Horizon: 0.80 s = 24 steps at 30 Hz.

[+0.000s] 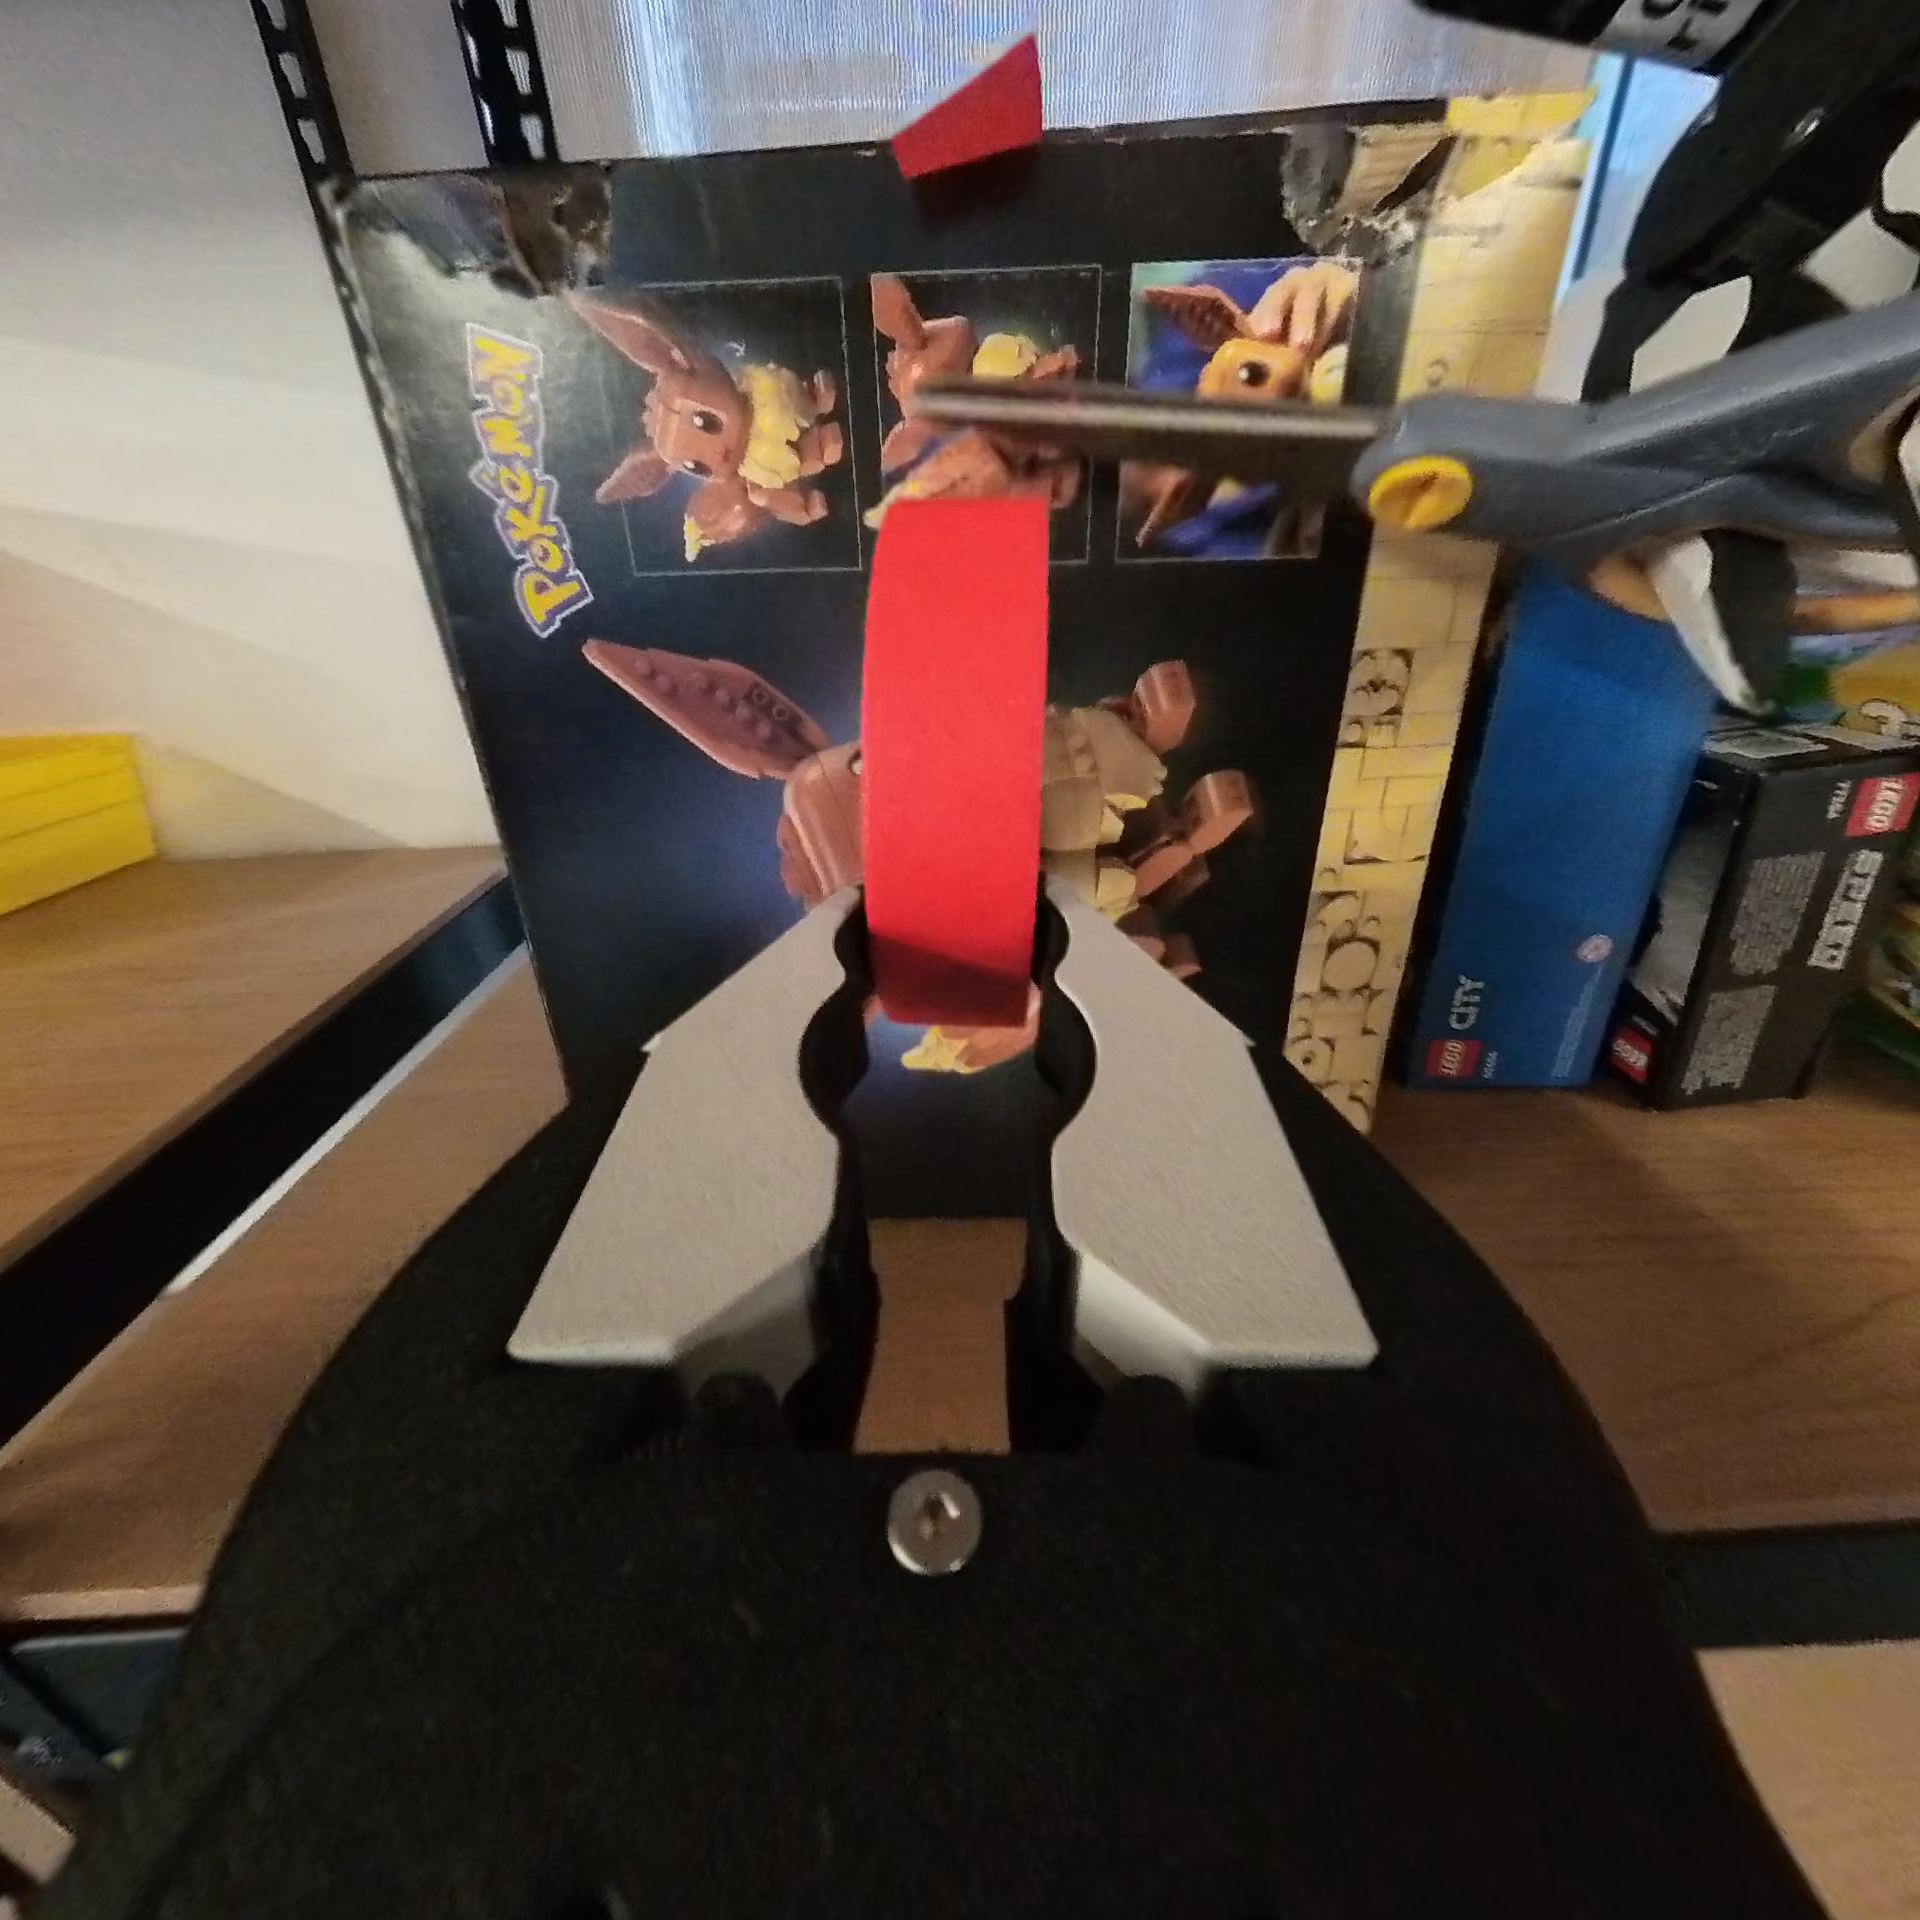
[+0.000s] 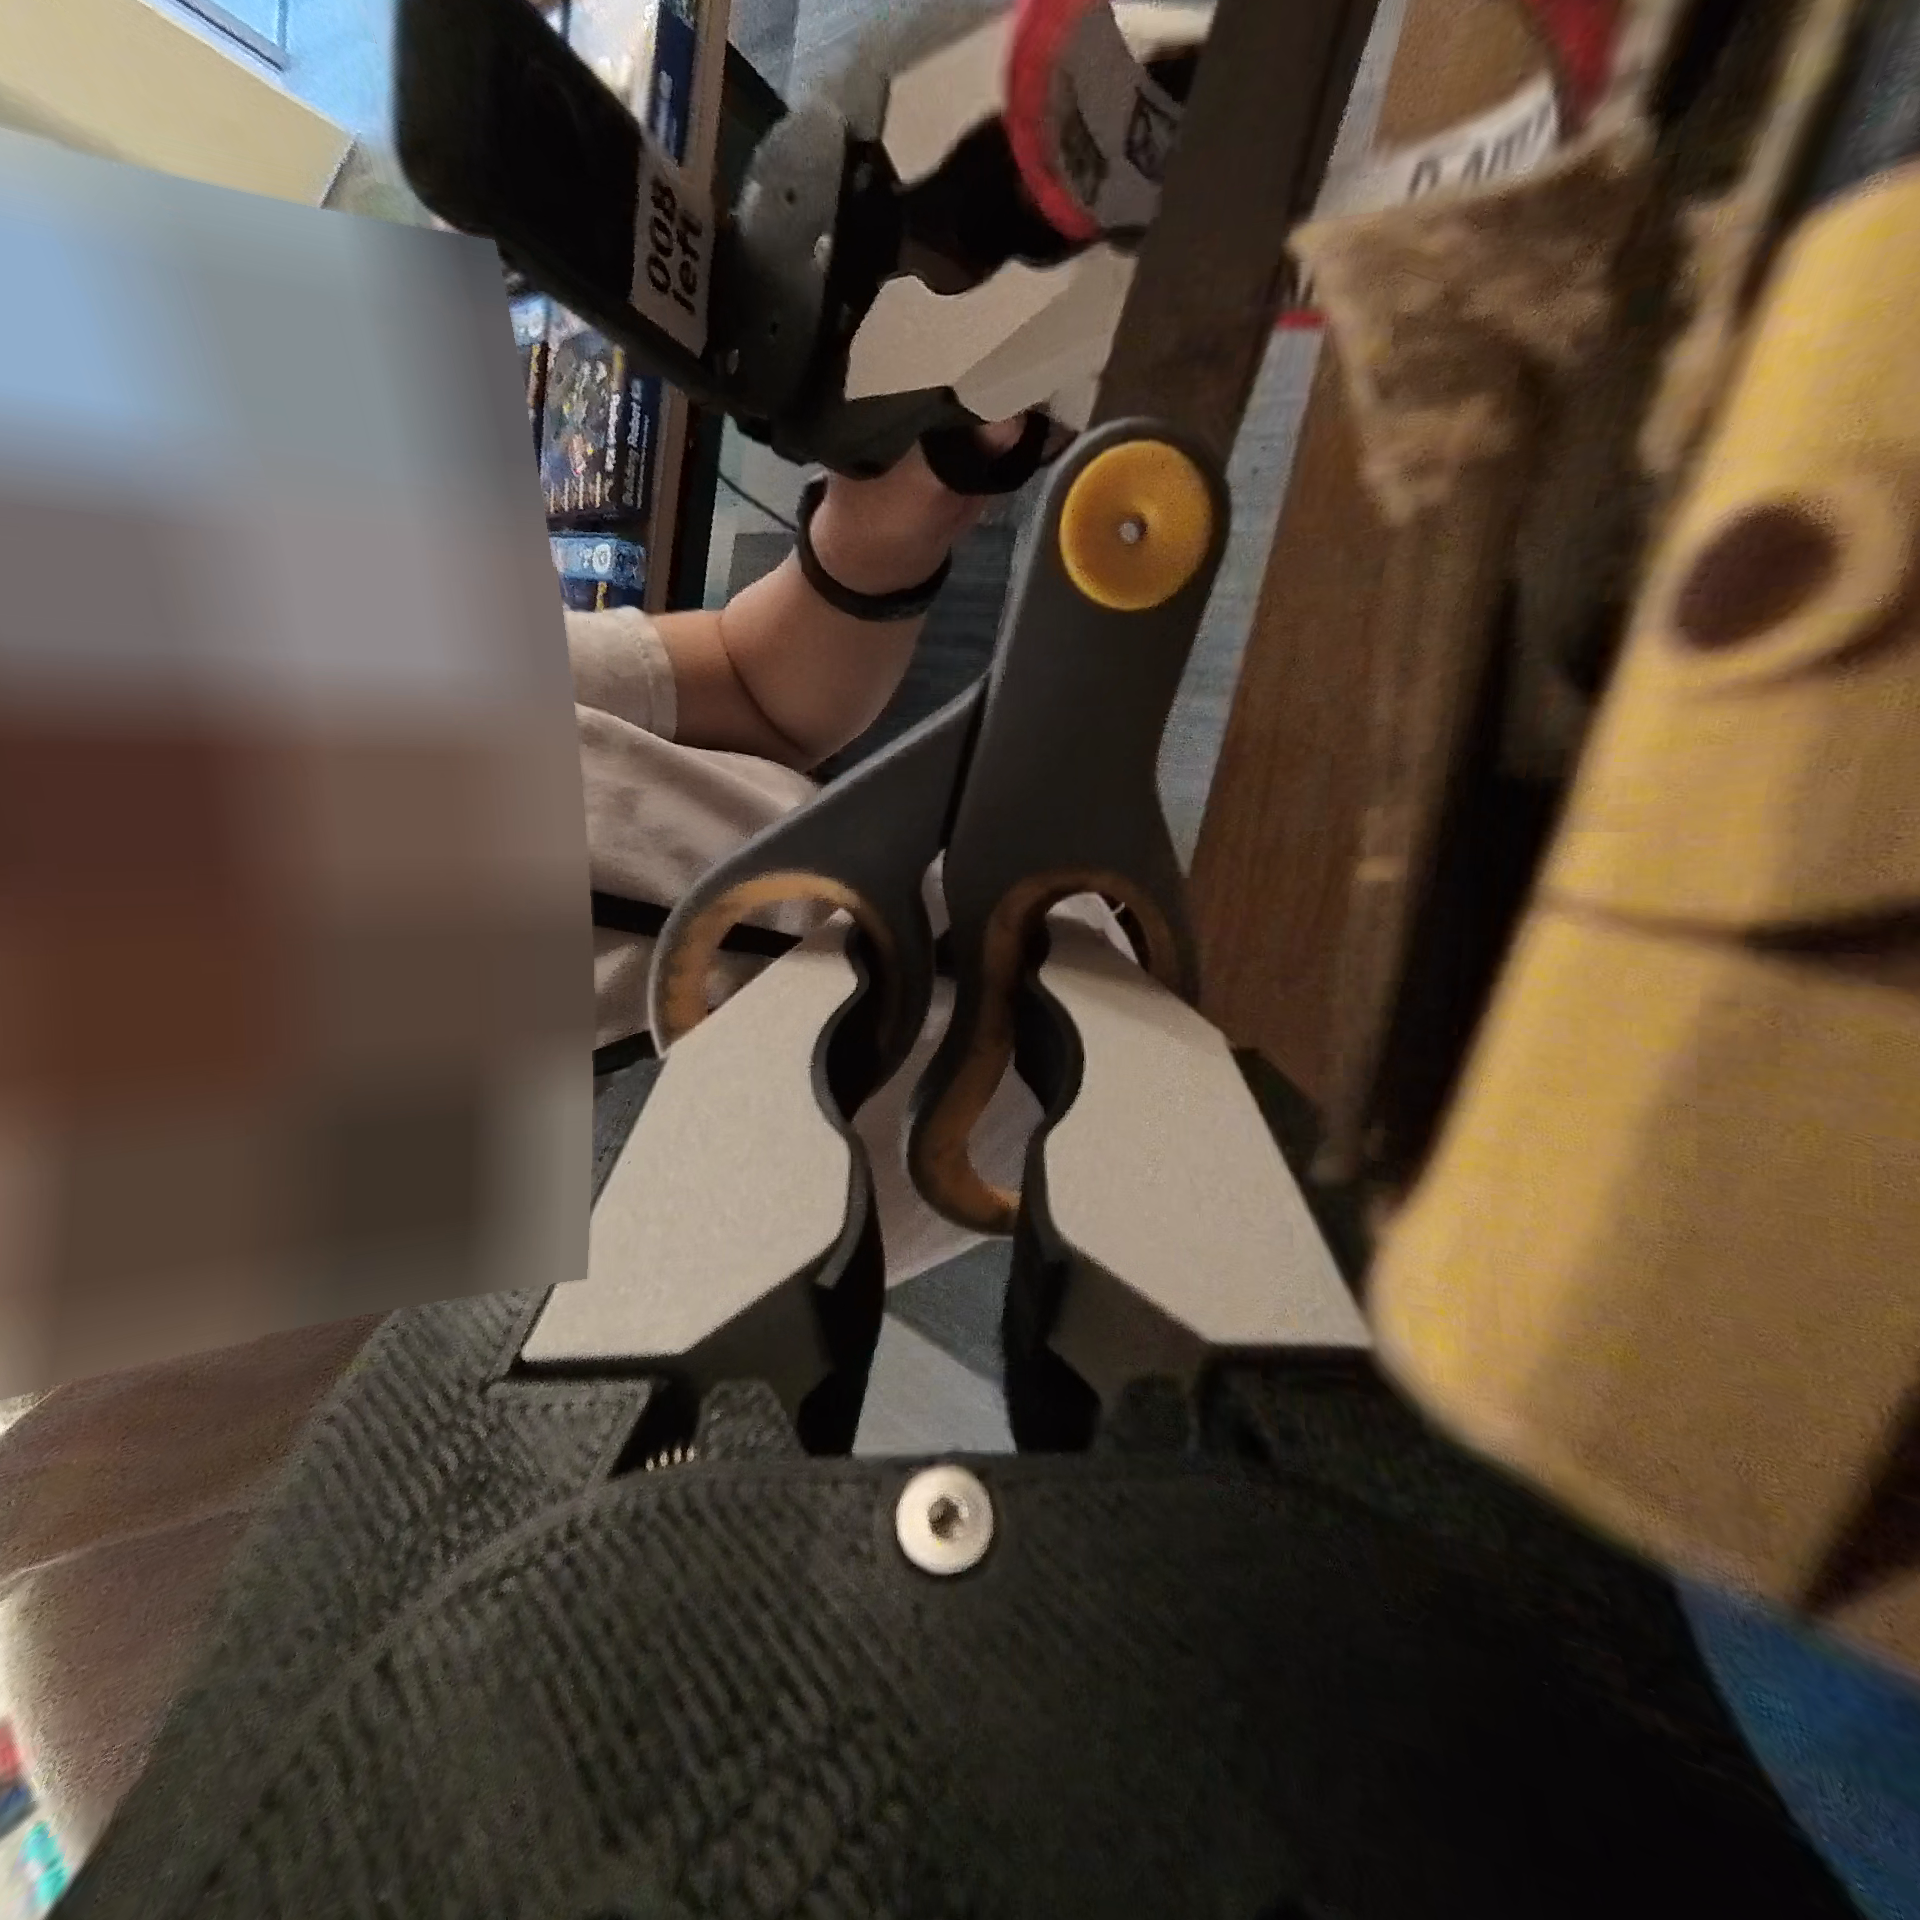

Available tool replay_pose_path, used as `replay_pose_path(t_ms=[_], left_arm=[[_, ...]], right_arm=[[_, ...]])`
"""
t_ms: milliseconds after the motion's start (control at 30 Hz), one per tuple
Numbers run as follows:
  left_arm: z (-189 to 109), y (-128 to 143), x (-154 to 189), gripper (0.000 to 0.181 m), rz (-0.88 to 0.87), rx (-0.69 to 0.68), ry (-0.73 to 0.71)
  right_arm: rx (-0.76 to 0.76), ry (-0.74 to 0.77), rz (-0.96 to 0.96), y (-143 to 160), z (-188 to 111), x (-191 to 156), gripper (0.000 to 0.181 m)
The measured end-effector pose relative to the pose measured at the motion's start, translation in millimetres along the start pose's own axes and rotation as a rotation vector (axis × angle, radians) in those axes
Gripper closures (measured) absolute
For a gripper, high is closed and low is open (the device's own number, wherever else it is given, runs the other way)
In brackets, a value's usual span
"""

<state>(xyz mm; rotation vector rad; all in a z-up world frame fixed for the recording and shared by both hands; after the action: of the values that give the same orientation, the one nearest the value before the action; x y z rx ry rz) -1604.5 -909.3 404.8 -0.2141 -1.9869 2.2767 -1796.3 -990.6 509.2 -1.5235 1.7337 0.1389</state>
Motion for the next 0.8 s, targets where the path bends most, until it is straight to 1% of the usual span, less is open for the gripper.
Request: replay_pose_path(t_ms=[33,100,133,167,200,267,300,367,433,500,533,567,700,800], left_arm=[[-3,2,0,0.155,-0.011,-0.001,0.013],[-10,6,1,0.156,-0.055,-0.010,0.066],[-14,9,3,0.156,-0.097,-0.025,0.115],[-17,12,7,0.156,-0.153,-0.047,0.183],[-19,14,13,0.156,-0.224,-0.077,0.264],[-20,21,26,0.155,-0.386,-0.155,0.424],[-19,25,34,0.155,-0.466,-0.195,0.502],[-15,35,52,0.156,-0.608,-0.281,0.629],[-9,46,73,0.156,-0.695,-0.381,0.696],[-5,55,96,0.155,-0.755,-0.462,0.714],[-3,57,106,0.156,-0.780,-0.486,0.720],[-1,60,117,0.155,-0.790,-0.507,0.716],[9,76,151,0.155,-0.782,-0.593,0.607],[14,84,169,0.155,-0.897,-0.623,0.537]], right_arm=[[0.025,-0.003,-0.012,0,-1,-4,0.157],[0.060,0.041,-0.064,4,-4,-13,0.157],[0.059,0.082,-0.091,11,-4,-20,0.157],[0.051,0.148,-0.116,22,-5,-27,0.162],[0.044,0.212,-0.141,37,-4,-35,0.162],[0.018,0.341,-0.165,79,3,-49,0.162],[0.016,0.401,-0.147,104,8,-53,0.162],[0.021,0.475,-0.035,155,20,-55,0.162],[-0.022,0.542,0.100,204,32,-52,0.162],[-0.124,0.653,0.165,246,38,-45,0.162],[-0.170,0.662,0.185,263,40,-43,0.162],[-0.184,0.648,0.203,276,42,-40,0.162],[-0.203,0.692,0.279,312,40,-19,0.162],[-0.268,0.675,0.270,334,39,-4,0.162]])
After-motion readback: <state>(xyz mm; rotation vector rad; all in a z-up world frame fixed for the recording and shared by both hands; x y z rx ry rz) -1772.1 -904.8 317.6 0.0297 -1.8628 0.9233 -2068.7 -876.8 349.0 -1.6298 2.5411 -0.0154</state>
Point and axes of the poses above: each gripper's, where its closed fingertips meet, z out along the fingers, y out of its underside, x = y × z across the jaws, the point moved 9 cm from there along -z, back along the fingers, and after that the axes turned 4 degrees about -y, right-handed, at the moved point
